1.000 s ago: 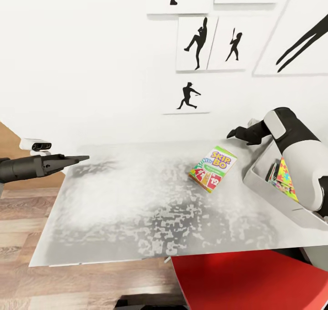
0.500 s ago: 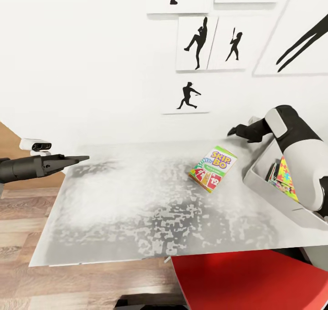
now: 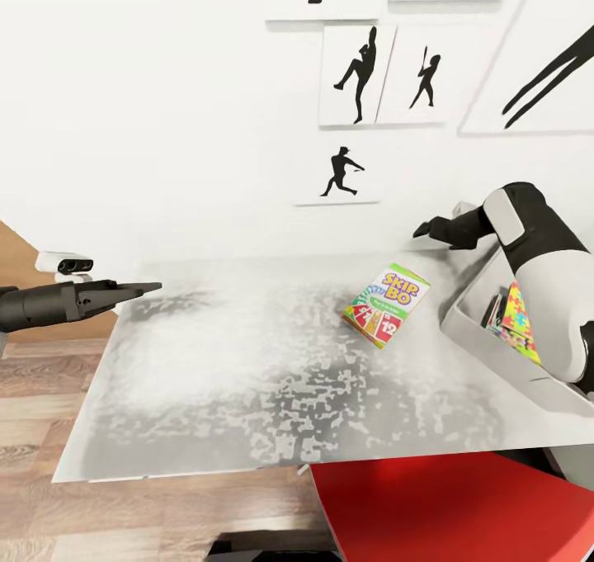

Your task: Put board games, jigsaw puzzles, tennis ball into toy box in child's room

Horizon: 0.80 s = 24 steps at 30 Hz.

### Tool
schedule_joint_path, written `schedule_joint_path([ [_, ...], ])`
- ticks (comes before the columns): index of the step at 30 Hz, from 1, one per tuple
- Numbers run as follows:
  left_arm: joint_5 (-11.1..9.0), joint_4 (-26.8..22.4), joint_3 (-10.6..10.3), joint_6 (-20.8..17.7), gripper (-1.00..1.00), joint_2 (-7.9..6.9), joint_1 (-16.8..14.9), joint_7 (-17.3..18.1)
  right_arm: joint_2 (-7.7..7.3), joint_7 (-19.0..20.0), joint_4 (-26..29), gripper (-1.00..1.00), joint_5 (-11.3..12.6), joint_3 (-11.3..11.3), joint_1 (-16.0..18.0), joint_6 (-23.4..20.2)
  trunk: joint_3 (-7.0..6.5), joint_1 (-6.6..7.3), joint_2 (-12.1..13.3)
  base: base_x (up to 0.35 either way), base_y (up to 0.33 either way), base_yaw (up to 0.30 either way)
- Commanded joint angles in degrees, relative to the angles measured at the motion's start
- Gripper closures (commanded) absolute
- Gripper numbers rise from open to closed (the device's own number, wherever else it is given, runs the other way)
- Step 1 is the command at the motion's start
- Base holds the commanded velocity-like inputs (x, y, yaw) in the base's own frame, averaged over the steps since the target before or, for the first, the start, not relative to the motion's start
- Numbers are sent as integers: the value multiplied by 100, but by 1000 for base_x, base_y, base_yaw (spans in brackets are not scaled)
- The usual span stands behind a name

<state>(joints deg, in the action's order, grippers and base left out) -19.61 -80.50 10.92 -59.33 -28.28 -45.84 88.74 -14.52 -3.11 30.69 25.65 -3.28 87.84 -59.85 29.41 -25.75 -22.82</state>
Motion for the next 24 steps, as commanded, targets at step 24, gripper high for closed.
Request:
schedule_joint_path([
  [24, -5, -5, 18, -61, -100, -34, -4, 20, 8, -74, 7, -100, 54, -34, -13, 6, 94, -3, -10, 0, 0, 0],
])
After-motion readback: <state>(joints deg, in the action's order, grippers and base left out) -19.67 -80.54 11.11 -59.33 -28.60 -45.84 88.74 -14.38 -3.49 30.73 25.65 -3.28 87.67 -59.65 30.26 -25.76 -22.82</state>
